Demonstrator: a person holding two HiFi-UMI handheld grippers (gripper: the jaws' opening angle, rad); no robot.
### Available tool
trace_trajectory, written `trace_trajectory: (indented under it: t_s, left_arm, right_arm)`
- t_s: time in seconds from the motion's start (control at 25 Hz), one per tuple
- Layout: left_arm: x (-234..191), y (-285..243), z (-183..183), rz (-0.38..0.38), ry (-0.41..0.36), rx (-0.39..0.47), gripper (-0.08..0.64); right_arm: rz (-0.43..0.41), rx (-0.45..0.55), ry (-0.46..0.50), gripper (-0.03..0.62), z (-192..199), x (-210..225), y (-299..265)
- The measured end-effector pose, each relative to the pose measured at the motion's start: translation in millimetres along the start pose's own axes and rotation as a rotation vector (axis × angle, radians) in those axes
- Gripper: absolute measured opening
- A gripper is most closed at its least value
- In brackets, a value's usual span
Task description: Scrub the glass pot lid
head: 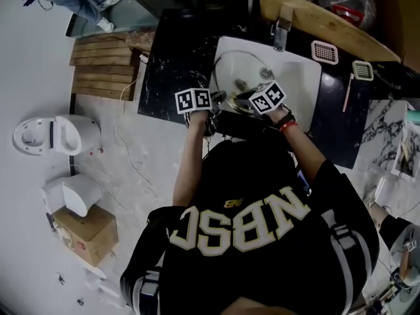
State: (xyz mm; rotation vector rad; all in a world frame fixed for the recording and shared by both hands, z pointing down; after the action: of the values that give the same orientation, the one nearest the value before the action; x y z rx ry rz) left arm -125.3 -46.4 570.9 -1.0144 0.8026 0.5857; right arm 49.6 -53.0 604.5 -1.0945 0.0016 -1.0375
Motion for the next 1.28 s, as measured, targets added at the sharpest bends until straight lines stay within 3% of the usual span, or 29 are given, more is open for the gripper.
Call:
trace_trajectory:
  t_s: [0.16, 0.48, 0.76, 1.0, 1.28]
  left_arm:
    - [-1, 1, 0, 0.007, 0.006, 0.006, 0.101]
    - [-2, 2, 0, 0.013, 0.029, 0.013, 0.097]
    - [-3, 3, 0, 0.020, 0.047, 0.011, 0.097]
    - [0, 2, 0, 0.014, 0.042, 0.004, 0.097]
    - [-1, 3, 1, 0.019, 0.075, 0.021, 0.091]
  right_arm:
    - [0.031, 0.047, 0.001, 0.058, -15, -1, -10]
    - [0.074, 0.076, 0.179, 0.061, -35, -2, -16]
    - [0.025, 0.111, 0.205, 0.064, -43, 7, -23]
    - [0.184, 0.186, 0.226, 0.060, -66, 18, -43]
    - [0.394, 0.149, 0.282, 0.058, -101, 41, -61]
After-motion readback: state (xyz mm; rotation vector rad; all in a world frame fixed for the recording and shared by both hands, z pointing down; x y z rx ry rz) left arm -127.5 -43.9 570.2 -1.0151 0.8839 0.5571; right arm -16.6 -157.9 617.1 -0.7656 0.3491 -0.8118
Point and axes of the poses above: the fingertips, and each gripper's own axes: y backward along the fingers, x to its right, z out of its underside, the point moved 9 cm from there along y, backward along the fingers, and after that the axes turned 12 degrees about z, right-handed, at the moved point
